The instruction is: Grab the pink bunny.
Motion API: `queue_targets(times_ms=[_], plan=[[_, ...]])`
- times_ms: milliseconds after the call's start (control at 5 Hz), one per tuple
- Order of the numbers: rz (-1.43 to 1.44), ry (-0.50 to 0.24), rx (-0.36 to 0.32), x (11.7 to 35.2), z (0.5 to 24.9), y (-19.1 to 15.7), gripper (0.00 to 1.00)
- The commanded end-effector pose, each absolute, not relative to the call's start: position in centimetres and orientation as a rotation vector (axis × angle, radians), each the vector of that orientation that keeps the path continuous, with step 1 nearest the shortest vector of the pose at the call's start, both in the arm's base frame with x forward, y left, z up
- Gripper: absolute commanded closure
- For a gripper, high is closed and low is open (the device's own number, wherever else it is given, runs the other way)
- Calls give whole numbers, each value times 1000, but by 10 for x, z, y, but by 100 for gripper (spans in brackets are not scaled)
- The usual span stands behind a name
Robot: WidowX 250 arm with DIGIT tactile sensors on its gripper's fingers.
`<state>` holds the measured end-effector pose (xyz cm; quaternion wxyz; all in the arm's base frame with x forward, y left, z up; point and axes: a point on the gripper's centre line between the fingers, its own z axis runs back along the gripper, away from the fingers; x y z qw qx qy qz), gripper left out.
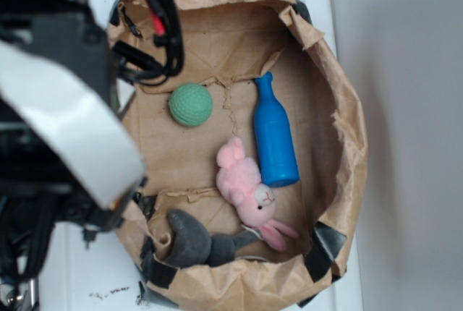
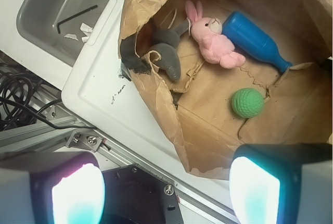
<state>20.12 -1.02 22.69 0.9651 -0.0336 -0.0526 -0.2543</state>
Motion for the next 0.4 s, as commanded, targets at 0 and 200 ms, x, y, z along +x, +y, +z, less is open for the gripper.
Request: queue_targets(times_ms=[0, 200], plan=[[-620, -152, 7, 203, 201, -20, 0], [-617, -115, 80, 231, 158, -16, 0]])
